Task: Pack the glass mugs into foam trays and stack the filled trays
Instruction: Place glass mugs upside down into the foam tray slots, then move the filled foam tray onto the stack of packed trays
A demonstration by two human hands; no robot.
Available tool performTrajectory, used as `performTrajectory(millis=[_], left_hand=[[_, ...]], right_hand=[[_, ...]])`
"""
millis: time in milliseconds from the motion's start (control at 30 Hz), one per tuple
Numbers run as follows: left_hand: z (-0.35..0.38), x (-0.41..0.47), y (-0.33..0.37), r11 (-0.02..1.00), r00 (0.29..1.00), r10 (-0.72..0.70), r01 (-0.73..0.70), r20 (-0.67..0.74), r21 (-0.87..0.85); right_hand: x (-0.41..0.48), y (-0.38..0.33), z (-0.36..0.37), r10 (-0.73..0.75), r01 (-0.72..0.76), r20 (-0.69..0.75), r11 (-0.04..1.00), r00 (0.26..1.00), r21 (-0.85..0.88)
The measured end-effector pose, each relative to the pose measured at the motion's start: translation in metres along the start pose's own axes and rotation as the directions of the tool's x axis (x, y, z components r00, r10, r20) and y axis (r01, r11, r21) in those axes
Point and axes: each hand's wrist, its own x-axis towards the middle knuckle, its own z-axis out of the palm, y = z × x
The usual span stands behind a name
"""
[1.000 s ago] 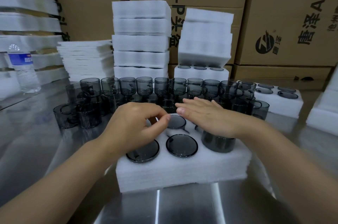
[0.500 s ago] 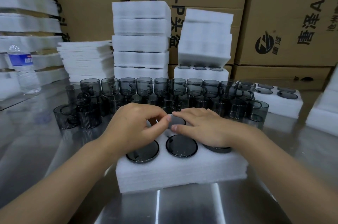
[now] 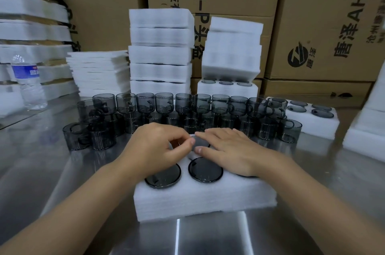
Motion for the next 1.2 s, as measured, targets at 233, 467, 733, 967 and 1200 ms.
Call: performTrajectory(millis=[233, 467, 733, 967, 1200], left_hand=[[-0.021, -0.011, 0.021, 0.966, 0.996, -0.084, 0.088, -0.028, 0.244], [-0.051, -0.05, 0.052, 0.895, 0.845, -0.363, 0.198, 0.393, 0.401], [-0.06, -0.029, 0.071, 0.842, 0.907, -0.265, 0.053, 0.326, 0.537], [-0.015, 0.107, 0.08, 0.959, 0.957, -0.037, -0.047, 0.287, 0.28], [0.07, 0.244, 0.065, 0.935, 0.918, 0.103, -0.221, 0.383, 0.278]], right_hand=[[-0.028, -0.004, -0.016, -0.056, 0.081, -0.247, 0.992, 0.967, 0.093], [-0.094, -0.005, -0.011, -0.256, 0.185, -0.313, 0.953, 0.915, -0.24], [-0.137, 0.004, -0.055, -0.329, 0.17, -0.374, 0.901, 0.867, -0.398], [-0.147, 0.03, -0.146, -0.154, -0.278, -0.539, 0.723, 0.828, -0.633], [-0.093, 0.104, -0.18, -0.021, -0.474, -0.526, 0.405, 0.85, -0.782]])
